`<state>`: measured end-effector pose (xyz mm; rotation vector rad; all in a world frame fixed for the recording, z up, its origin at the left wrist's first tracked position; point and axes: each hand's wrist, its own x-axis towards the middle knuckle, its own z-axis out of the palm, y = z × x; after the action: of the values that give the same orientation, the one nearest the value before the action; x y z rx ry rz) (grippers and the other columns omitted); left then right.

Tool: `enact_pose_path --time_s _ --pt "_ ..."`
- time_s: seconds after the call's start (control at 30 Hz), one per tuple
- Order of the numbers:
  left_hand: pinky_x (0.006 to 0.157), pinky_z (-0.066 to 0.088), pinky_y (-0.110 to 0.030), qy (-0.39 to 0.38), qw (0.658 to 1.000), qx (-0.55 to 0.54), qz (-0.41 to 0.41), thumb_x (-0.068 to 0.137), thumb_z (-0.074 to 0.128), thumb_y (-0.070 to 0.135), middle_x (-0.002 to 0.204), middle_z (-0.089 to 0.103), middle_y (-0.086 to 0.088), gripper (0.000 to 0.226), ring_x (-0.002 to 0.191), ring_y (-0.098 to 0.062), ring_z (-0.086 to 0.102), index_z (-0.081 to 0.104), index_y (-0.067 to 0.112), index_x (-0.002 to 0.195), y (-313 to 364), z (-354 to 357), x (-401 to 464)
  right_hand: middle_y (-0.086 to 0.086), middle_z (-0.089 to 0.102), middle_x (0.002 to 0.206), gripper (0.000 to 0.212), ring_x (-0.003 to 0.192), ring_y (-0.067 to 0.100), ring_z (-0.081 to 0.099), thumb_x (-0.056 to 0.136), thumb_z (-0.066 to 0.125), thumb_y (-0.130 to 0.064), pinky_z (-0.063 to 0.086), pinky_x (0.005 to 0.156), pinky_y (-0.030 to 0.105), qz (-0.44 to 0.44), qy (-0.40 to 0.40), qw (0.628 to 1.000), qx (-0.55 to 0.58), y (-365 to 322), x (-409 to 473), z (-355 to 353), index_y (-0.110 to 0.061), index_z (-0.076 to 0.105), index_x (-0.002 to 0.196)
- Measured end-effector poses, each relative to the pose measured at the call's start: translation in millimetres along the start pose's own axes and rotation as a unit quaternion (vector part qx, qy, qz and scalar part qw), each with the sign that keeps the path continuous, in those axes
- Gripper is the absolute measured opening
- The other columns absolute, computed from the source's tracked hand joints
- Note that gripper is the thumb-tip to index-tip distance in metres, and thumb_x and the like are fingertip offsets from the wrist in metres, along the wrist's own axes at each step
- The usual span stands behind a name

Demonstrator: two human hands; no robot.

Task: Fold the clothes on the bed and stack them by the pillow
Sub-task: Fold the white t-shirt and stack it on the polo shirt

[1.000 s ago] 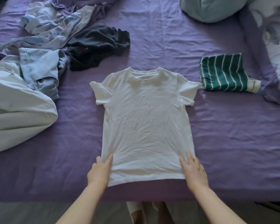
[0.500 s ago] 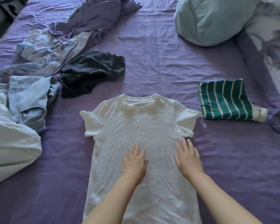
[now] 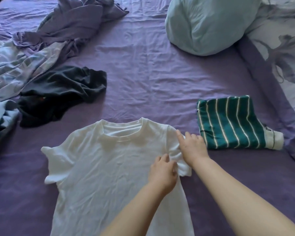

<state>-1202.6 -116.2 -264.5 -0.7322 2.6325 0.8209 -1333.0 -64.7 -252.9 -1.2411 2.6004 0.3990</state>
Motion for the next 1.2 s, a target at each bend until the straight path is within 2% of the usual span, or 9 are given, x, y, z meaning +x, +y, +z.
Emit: enact_pose_path --time_s 0.17,0.3,0.37,0.47,0.6,0.7,0.77,0.97,1.2 --pt "0.097 0.038 -0.026 0.000 0.970 -0.242 -0.035 0.095 0.049 0.026 0.130 0.054 -0.004 0.036 0.117 -0.022 0.051 0.057 0.018 0.129 -16.5 -6.7 15.2 0.005 0.056 0.116 0.047 0.102 0.030 0.058 0.091 0.044 -0.014 0.038 0.076 0.037 -0.018 0.032 0.997 0.073 3.1 3.1 -12.7 -0.018 0.029 0.135" --pt "0.067 0.048 -0.029 -0.045 0.761 -0.607 -0.226 0.099 0.036 0.045 0.099 0.061 -0.004 0.037 0.076 -0.017 0.060 0.055 0.018 0.116 -27.5 -58.0 30.9 0.006 0.051 0.129 0.058 0.106 0.033 0.057 0.088 0.051 -0.019 0.043 0.077 0.038 -0.014 0.031 0.956 0.292 -27.5 -3.4 -39.6 -0.022 0.030 0.142" --pt "0.066 0.051 -0.032 -0.067 0.731 -0.628 -0.259 0.092 0.031 0.063 0.108 0.060 -0.006 0.059 0.085 -0.020 0.063 0.057 0.018 0.121 -47.9 -73.8 40.8 0.003 0.052 0.131 0.065 0.109 0.025 0.058 0.087 0.058 -0.022 0.045 0.087 0.035 -0.042 0.006 0.895 0.443 -52.1 -10.7 -46.1 -0.022 0.027 0.145" --pt "0.077 0.051 -0.035 -0.088 0.775 -0.570 -0.259 0.087 0.038 0.069 0.116 0.063 -0.006 0.065 0.102 -0.022 0.062 0.059 0.019 0.122 -69.7 -93.3 47.9 0.001 0.049 0.136 0.063 0.117 0.017 0.053 0.087 0.054 -0.019 0.044 0.096 0.032 -0.049 0.004 0.864 0.501 -73.7 -22.8 -37.7 -0.021 0.029 0.145" --pt "0.074 0.052 -0.030 -0.066 0.856 -0.470 -0.205 0.086 0.068 0.027 0.104 0.064 -0.006 0.043 0.087 -0.017 0.062 0.053 0.012 0.124 -74.4 -94.2 50.1 0.007 0.062 0.119 0.055 0.106 0.027 0.059 0.075 0.039 -0.020 0.052 0.087 0.035 -0.015 0.104 0.926 0.363 -70.7 -42.9 -10.9 -0.008 0.054 0.126" --pt "0.060 0.045 -0.021 -0.020 0.933 -0.324 -0.153 0.087 0.063 0.009 0.100 0.062 -0.004 0.047 0.084 -0.017 0.058 0.050 0.012 0.132 -76.4 -83.3 56.7 0.004 0.067 0.110 0.053 0.100 0.022 0.065 0.064 0.050 -0.028 0.055 0.076 0.028 -0.071 0.058 0.965 0.245 -75.4 -58.4 11.2 -0.010 0.066 0.111" --pt "0.069 0.046 -0.023 0.037 0.964 -0.232 -0.123 0.089 0.055 0.006 0.104 0.065 -0.005 0.041 0.090 -0.017 0.059 0.054 0.014 0.129 -76.3 -80.8 58.7 0.006 0.068 0.112 0.057 0.107 0.022 0.061 0.056 0.064 -0.031 0.052 0.084 0.031 -0.103 0.026 0.977 0.185 -81.8 -64.4 26.5 -0.010 0.069 0.109" --pt "0.091 0.041 -0.030 0.159 0.980 -0.107 -0.050 0.089 0.049 0.005 0.123 0.059 -0.008 0.038 0.114 -0.024 0.054 0.058 0.010 0.126 -100.8 -78.3 32.3 0.017 0.063 0.121 0.058 0.117 0.032 0.057 0.073 0.034 -0.031 0.026 0.097 0.058 -0.054 -0.048 0.991 0.109 -103.7 -67.0 29.3 -0.004 0.067 0.113" --pt "0.068 0.056 -0.046 0.199 0.975 0.040 -0.091 0.059 0.075 -0.002 0.101 0.066 -0.014 0.035 0.091 -0.038 0.064 0.072 0.011 0.092 -204.0 -86.6 -51.3 0.016 0.066 0.116 0.059 0.107 0.032 0.064 0.068 0.034 -0.036 0.054 0.077 0.051 -0.093 -0.103 0.985 0.101 -158.4 -42.4 5.5 -0.009 0.073 0.104"
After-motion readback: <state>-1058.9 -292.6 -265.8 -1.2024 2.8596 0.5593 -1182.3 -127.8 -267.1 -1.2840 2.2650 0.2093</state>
